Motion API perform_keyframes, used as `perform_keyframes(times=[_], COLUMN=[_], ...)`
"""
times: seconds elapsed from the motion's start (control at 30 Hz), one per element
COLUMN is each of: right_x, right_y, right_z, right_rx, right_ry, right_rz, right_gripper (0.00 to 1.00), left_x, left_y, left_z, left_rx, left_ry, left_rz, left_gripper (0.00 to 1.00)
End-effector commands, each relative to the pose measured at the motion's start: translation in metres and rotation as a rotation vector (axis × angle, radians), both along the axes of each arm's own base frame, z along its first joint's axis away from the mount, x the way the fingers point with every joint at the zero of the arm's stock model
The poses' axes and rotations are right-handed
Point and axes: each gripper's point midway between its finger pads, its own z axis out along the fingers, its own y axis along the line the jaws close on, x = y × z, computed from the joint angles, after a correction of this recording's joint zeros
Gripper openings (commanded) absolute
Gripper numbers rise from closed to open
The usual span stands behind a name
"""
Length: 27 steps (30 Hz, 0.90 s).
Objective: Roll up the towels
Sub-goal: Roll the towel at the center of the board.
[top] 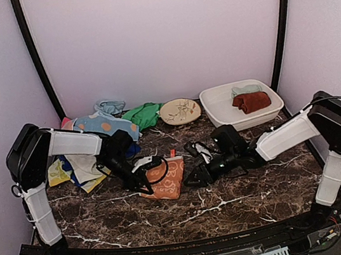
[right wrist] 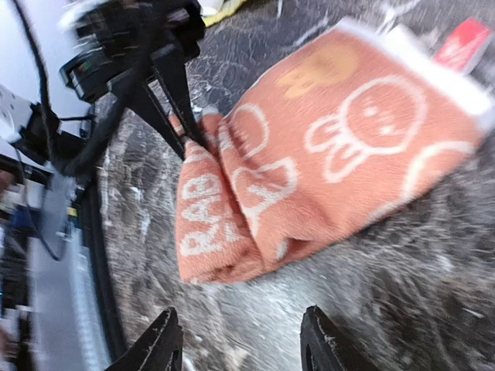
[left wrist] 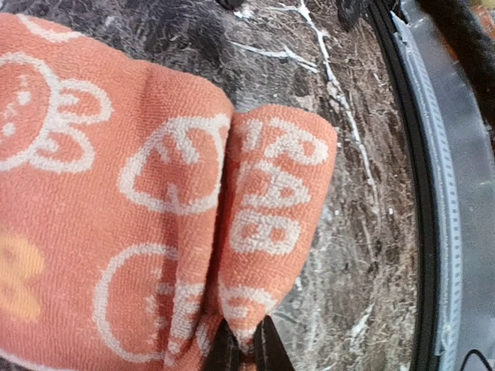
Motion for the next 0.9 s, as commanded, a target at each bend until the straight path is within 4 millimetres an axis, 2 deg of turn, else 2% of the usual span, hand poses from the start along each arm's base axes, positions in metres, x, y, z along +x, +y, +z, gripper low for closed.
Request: perform_keyframes(times=[0.0, 0.13, 0.27, 0.37, 0.5, 0.7, 0.87], right_x=[0.006, -0.013, -0.037, -0.046, -0.042, -0.035, -0.021], right_y=[-0.007, -0.002, 0.017, 0.032, 0.052, 0.075, 0.082], right_z=[0.023, 0.019, 0.011, 0.010, 0.011, -0.010, -0.028], right_rx=[-0.055, -0.241, -0.474, -0.535, -0.548, -0.589, -0.621], right_ry=[-0.513, -0.828, -1.192, -1.363, -1.498, -1.625, -1.640], right_rz=[0.001, 0.099, 0.249, 0.329, 0.376, 0.475, 0.486], right_gripper=[0.53, 0.52, 0.52, 0.51, 0.50, 0.47, 0.44], left_x=[-0.032, -0.019, -0.005, 0.001, 0.008, 0.017, 0.021], left_y=[0.003, 0.003, 0.006, 0.009, 0.009, 0.008, 0.007], left_z=[0.014, 0.001, -0.010, -0.019, -0.029, -0.034, -0.034], left_rx=[0.015, 0.064, 0.088, 0.117, 0.155, 0.180, 0.180], left_ry=[0.254, 0.335, 0.396, 0.403, 0.402, 0.378, 0.368], left_rz=[0.006, 0.062, 0.114, 0.132, 0.155, 0.169, 0.176], left_gripper=[0.00, 0.00, 0.00, 0.00, 0.00, 0.00, 0.00])
